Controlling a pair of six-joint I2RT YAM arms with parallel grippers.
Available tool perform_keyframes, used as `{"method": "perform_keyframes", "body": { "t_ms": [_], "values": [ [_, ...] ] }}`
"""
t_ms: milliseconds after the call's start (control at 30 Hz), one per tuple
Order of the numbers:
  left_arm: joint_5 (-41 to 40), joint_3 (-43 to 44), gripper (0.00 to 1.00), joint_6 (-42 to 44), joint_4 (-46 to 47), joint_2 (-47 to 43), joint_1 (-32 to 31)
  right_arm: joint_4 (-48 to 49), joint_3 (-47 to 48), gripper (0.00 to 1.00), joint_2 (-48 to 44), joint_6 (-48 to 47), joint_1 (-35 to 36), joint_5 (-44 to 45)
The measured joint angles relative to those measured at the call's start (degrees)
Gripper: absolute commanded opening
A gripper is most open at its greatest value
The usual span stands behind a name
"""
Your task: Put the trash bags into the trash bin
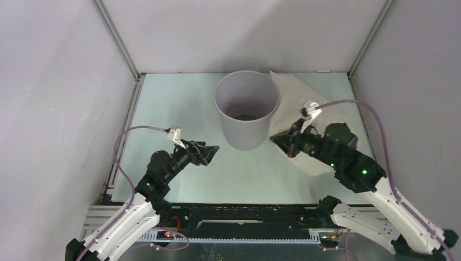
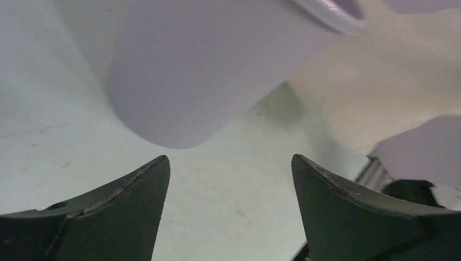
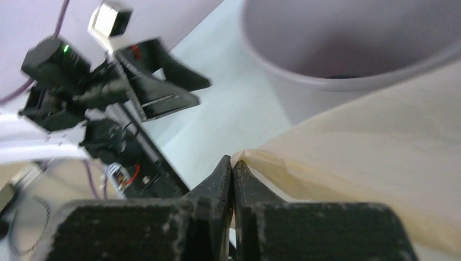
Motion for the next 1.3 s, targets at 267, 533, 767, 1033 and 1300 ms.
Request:
{"method": "perform_keyframes", "body": {
  "t_ms": [267, 533, 767, 1033, 1300],
  "values": [
    [-0.9, 7.3, 0.90, -2.9, -2.0, 0.6, -12.3, 0.3, 3.8, 0.88, 12.2, -4.1, 24.3, 14.9],
    [-9.5, 15.5, 0.91, -0.9, -4.9, 3.3, -25.4, -5.9, 4.7, 0.91, 7.4, -3.0, 26.8, 30.1],
    [-25.2, 19.3, 0.93, 5.1, -8.0, 13.3, -39.1, -11.3, 5.6, 0.91, 2.0, 1.2, 26.8, 35.7],
    [-41.4, 36.0, 0.98, 20.3, -15.8, 29.2, -49.0, -17.0, 3.3, 0.90, -3.8, 8.1, 26.7, 45.2],
    [-53.3, 50.7, 1.00, 39.8, -18.7, 51.9, -57.3, -22.4, -0.8, 0.86, -14.3, 15.8, 26.4, 55.2]
  ]
}}
